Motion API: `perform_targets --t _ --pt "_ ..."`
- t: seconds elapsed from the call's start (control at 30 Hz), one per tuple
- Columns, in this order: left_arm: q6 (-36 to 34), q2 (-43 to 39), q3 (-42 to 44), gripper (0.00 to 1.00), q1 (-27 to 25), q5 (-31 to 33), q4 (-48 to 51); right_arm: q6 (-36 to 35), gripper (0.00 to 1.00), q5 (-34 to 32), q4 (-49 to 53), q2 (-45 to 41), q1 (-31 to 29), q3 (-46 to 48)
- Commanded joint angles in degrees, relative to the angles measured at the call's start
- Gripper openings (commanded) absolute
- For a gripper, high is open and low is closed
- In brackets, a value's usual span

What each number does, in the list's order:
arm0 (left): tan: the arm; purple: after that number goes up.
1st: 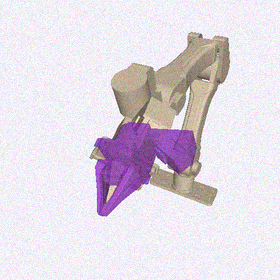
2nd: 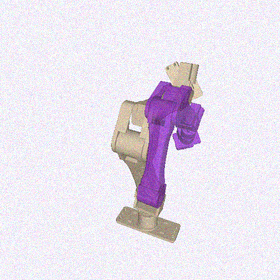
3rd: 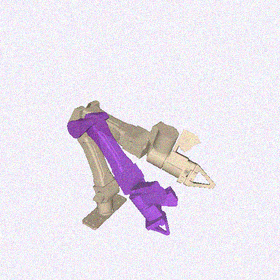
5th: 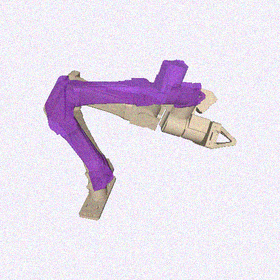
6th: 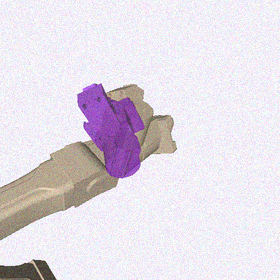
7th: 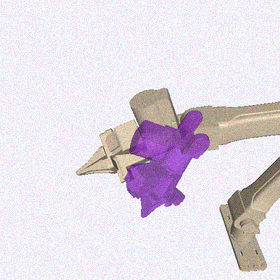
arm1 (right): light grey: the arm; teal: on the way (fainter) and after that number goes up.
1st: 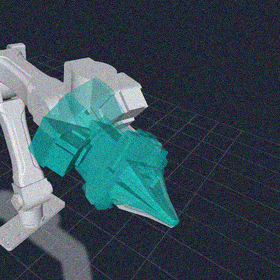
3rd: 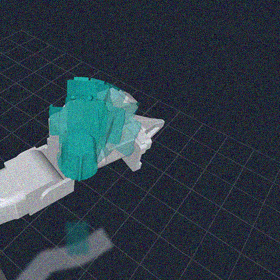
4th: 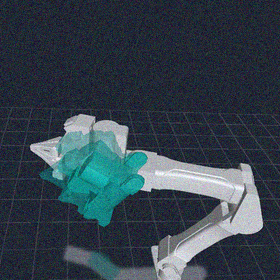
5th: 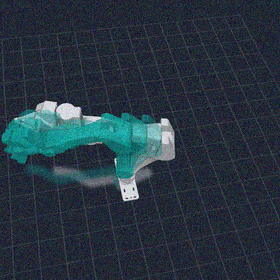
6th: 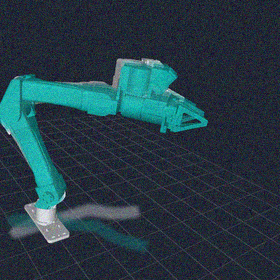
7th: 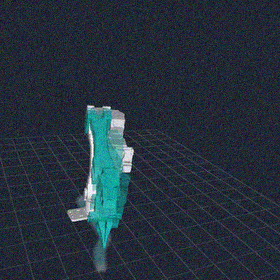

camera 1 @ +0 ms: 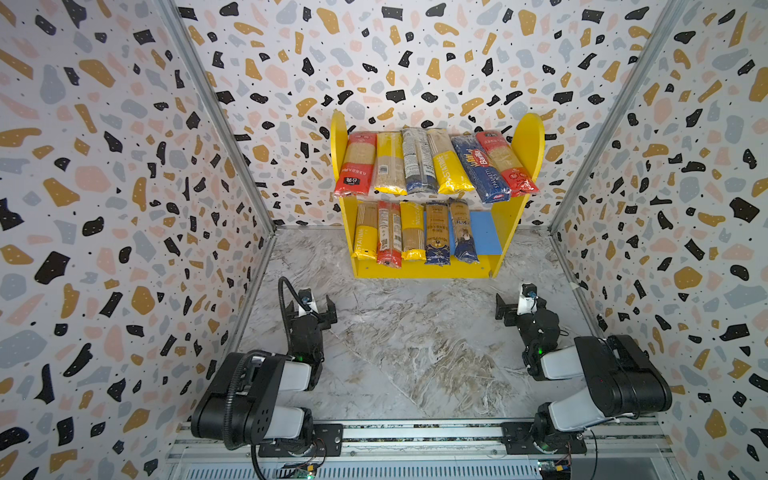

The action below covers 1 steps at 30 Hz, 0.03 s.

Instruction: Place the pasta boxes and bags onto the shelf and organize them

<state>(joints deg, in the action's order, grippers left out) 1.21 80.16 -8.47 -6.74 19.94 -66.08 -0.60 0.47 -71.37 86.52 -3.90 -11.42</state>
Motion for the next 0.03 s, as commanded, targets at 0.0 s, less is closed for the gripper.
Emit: perform_targets --t 0.0 --pt "-0.3 -0.3 -0.9 0.99 0.4 -0.2 -2.8 -0.6 0.99 0.4 -0.7 -0.4 0.1 -0.7"
